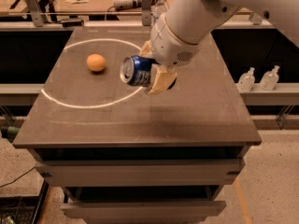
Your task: Knock pepsi can over
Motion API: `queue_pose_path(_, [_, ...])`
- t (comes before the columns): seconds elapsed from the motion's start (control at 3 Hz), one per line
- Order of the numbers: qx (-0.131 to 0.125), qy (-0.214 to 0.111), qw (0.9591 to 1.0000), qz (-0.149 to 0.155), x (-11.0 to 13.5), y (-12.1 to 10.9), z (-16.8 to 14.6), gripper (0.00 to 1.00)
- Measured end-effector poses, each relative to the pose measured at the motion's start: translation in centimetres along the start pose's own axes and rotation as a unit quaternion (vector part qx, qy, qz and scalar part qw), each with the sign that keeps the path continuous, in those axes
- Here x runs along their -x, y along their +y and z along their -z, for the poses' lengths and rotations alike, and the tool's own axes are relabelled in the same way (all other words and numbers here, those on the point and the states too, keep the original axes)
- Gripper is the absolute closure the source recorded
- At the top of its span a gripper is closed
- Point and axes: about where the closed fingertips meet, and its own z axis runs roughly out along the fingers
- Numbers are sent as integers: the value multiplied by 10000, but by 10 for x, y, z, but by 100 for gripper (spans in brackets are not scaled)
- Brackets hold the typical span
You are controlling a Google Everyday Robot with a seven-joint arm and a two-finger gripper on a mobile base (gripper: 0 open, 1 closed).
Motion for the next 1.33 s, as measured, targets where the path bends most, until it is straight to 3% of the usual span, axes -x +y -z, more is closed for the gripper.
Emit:
queue_pose_path(0.33, [171, 989, 9938, 488, -17, 9, -7, 100])
queue_pose_path(0.67, [281, 1869, 9781, 872, -44, 12, -16, 100])
queue_pose_path(1.0, [478, 2461, 9619, 1087, -69, 14, -26, 100])
queue_pose_path(1.33, [661, 2732, 9523, 1190, -84, 18, -36, 100])
